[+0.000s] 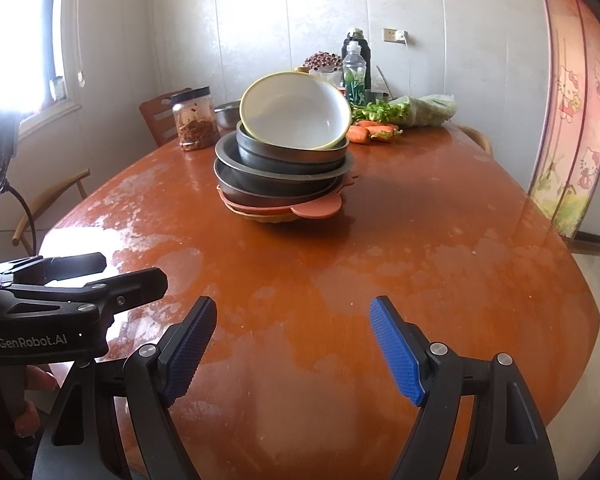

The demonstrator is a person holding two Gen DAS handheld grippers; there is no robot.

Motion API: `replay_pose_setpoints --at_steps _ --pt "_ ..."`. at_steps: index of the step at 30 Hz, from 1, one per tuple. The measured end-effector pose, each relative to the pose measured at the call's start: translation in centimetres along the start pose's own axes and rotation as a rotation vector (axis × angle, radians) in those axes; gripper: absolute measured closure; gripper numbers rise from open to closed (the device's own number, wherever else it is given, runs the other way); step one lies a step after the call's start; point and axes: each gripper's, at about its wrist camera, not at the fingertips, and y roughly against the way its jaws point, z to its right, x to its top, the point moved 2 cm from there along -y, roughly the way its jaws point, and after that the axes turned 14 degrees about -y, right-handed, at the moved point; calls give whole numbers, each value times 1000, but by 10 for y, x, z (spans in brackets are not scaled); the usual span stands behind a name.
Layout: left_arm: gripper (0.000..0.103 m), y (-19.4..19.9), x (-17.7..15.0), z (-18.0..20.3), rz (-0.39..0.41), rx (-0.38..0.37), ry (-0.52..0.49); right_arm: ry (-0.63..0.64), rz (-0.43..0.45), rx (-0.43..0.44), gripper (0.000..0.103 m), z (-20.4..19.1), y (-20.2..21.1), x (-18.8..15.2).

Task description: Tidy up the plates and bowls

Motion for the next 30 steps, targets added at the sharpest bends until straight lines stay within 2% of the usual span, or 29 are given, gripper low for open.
replay_pose_setpoints --at_steps 5,15,30 --pt "12 3 -4 2 5 23 -9 -7 4 -4 23 3 3 -5" --pt "12 3 -20 4 -4 14 -2 -24 -2 6 23 5 2 -19" --pt "12 3 -25 8 -6 13 -14 -32 -11 8 23 8 -1 -27"
